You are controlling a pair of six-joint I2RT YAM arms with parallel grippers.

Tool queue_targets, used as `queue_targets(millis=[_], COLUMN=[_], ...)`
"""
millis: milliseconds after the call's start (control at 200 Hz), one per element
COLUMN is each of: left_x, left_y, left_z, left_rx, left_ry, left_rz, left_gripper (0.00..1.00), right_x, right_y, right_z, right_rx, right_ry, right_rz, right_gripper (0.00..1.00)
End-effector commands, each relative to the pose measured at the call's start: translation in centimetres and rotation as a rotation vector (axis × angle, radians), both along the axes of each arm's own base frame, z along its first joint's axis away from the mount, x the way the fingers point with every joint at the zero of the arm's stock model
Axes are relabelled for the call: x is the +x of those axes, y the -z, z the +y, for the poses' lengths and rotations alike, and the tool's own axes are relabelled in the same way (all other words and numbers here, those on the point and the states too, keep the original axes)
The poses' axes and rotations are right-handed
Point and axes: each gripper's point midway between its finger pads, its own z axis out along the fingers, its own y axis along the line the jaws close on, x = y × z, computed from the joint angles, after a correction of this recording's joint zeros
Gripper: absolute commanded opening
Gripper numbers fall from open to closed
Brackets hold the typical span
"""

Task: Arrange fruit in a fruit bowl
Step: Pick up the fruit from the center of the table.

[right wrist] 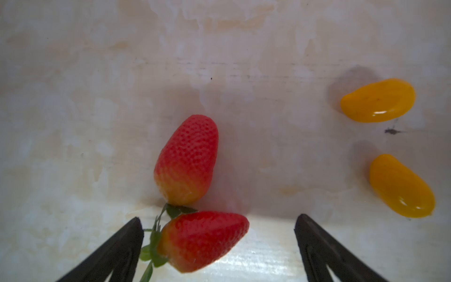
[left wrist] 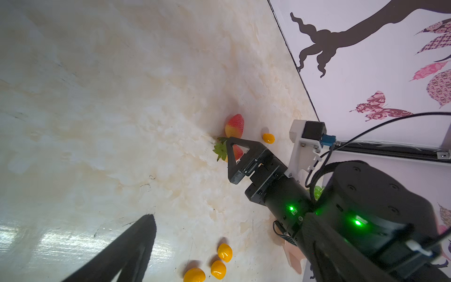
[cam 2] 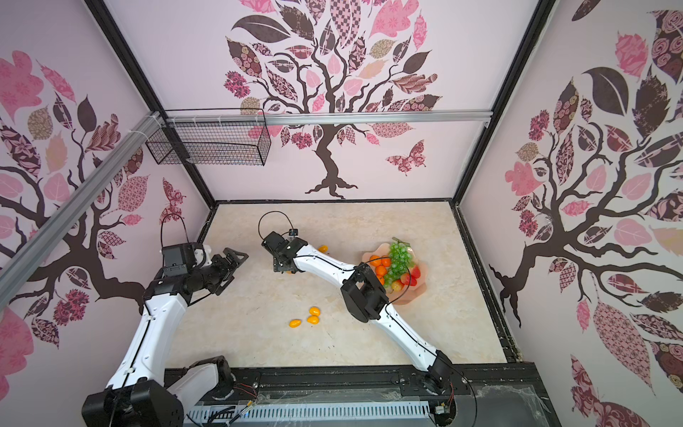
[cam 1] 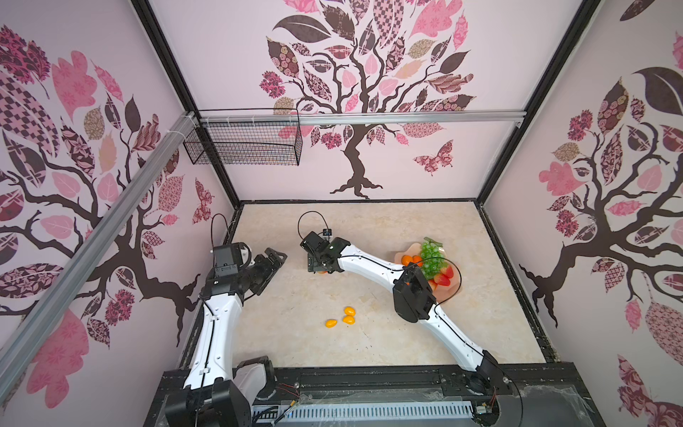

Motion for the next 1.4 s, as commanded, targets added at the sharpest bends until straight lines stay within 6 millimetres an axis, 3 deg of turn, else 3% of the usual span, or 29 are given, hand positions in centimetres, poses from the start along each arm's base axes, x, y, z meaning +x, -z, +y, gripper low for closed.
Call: queue_targets(millis=[0, 335, 860, 1130, 1275, 1295, 1395], left_x=[-0.3, -0.3, -1.4, -2.1, -2.5, -2.5, -2.6], left_y=[0.7, 0.8, 1.5, 2.2, 2.6, 2.6, 2.6], left_z=[-0.1, -0.3, -1.5, -4.3, -4.6, -4.6, -4.7], left_rx=[-0.012, -0.018, -0.049, -0.031, -0.042, -0.041, -0.039], left_ry=[-0.002, 0.012, 0.060, 0.133, 0.130, 0.129, 0.136], left_rz=[0.001, -0.003, -0.005, 0.013, 0.013, 0.012, 0.013], left_gripper=[0.98, 0.98, 0.98, 0.98, 0.98, 0.98, 0.98], right_x=[0.5, -0.1, -1.8, -2.5, -3.5, -3.4, -3.7], right_y=[1.3, 3.3, 2.9, 2.5, 4.3, 2.7, 2.9], right_z=[-0.4, -1.3, -2.7, -2.9, -3.8, -3.6, -3.9], right_rx=[-0.060, -0.122, -0.124, -0.084, -0.093, -0.064, -0.044], right_ry=[0.003, -0.006, 0.002, -0.003, -0.002, -0.003, 0.001], right_rz=[-0.007, 0.031, 0.064, 0.078, 0.110, 0.092, 0.104], right_gripper=[1.00, 1.00, 0.99, 0.75, 0.63, 0.62, 0.55])
